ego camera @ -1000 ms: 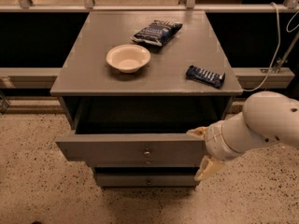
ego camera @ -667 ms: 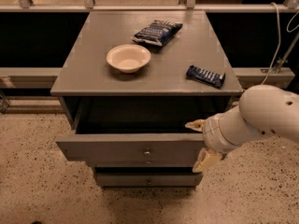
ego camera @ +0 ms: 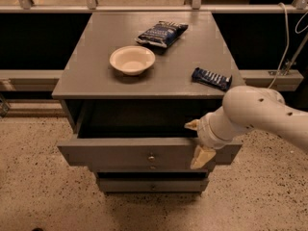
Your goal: Open top drawer
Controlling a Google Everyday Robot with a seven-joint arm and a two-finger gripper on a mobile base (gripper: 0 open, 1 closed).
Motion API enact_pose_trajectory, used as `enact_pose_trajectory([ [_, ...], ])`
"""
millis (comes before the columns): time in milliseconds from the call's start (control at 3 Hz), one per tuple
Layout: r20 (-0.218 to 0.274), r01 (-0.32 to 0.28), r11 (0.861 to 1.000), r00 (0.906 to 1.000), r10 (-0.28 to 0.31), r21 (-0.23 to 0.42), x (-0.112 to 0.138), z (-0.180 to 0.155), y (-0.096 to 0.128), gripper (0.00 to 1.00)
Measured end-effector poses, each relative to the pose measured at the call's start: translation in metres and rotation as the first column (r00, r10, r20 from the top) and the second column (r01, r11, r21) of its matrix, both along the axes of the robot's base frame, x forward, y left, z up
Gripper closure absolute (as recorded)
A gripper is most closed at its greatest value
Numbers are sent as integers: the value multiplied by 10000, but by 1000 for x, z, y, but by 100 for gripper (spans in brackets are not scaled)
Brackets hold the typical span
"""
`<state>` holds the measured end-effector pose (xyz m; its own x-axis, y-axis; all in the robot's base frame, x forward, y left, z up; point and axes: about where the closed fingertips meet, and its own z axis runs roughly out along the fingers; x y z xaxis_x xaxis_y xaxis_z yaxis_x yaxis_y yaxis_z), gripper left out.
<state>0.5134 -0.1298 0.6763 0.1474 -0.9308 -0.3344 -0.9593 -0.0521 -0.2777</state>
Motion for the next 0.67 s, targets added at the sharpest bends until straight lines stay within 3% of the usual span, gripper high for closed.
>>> enact_pose_trajectory([
  [333, -355, -58, 9998, 9994, 52, -170, 5, -25, 7, 20],
  [667, -727, -201, 9990, 9972, 171, -405, -8, -39, 8, 19],
])
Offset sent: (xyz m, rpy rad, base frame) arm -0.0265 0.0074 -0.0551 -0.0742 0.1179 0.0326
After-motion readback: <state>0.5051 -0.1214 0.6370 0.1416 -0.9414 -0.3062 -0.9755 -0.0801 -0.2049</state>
